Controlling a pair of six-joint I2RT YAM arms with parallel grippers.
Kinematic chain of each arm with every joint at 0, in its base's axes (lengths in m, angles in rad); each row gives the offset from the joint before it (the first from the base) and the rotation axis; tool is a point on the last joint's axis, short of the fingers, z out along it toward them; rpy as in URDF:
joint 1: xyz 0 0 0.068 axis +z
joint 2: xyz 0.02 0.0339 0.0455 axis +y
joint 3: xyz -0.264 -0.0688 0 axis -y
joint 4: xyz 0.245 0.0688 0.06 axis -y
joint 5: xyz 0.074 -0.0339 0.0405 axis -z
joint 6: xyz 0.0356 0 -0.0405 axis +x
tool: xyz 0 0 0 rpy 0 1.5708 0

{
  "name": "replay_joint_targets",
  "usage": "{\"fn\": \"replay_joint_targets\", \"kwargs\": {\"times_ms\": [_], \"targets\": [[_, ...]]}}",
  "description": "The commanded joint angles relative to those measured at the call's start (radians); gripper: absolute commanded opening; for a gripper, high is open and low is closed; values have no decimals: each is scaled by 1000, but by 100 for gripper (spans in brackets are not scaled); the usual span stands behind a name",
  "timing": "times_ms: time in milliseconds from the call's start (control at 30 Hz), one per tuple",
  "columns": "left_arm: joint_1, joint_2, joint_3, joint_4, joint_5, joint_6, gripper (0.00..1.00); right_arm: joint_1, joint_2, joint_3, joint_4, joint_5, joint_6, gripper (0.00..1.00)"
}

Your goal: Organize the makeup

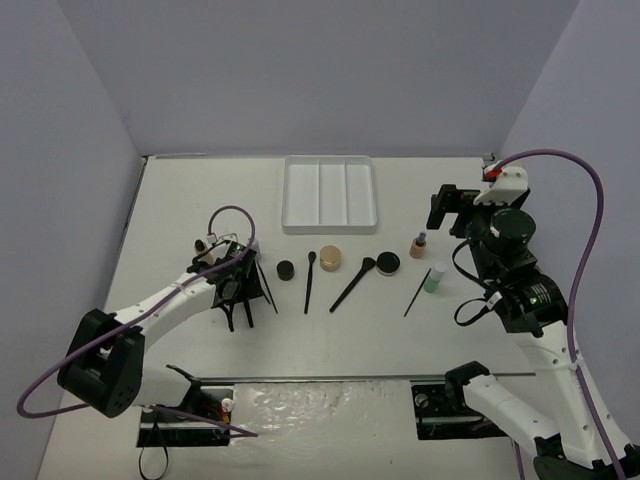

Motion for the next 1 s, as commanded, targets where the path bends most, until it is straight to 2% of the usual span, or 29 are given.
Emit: {"fn": "replay_joint_targets", "kwargs": {"times_ms": [0,133,267,467,600,767,967], "targets": [[-15,56,18,96,-35,-21,69,7,-5,-6,35,24,6,100],[-22,92,15,110,-47,-27,63,7,-7,-13,33,29,3,100],[-29,124,-2,110,-62,-51,49,7,-3,-16,28,36,-5,100],[-36,120,-23,82,-70,-88,16,8,4,-21,28,44,-14,100],[-41,98,-33,55,-70,-101,2,7,5,-26,28,44,-13,100],[-45,1,3,-79,-86,-120,0,7,-1,-27,29,43,-14,100],[-48,-167,171,-333,-163,-94,0,5,-17,-27,28,49,-13,100]]}}
